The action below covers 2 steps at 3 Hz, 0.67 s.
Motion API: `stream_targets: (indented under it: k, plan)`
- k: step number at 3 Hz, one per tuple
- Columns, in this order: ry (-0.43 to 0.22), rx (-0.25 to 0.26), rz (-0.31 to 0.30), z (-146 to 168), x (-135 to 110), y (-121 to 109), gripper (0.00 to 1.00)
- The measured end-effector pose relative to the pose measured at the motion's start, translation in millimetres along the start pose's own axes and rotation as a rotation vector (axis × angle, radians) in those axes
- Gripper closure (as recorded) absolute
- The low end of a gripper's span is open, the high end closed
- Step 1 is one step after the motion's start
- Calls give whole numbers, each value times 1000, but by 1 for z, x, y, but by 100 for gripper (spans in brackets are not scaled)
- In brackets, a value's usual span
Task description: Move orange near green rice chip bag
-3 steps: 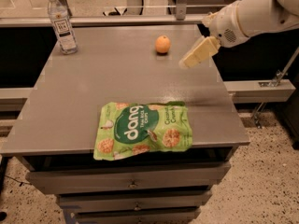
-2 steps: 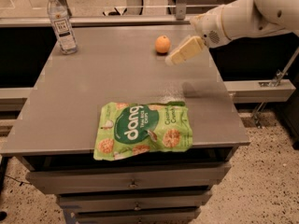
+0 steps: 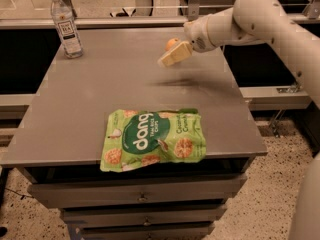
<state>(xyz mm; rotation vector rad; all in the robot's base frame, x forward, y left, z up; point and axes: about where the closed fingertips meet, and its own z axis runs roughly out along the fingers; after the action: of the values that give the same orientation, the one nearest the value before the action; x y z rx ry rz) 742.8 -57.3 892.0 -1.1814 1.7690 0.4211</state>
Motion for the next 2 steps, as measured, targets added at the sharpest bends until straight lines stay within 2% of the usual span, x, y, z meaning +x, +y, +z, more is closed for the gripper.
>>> stream_targets:
  k: [2]
  plan:
    - [23, 52, 28, 39, 20, -33, 0]
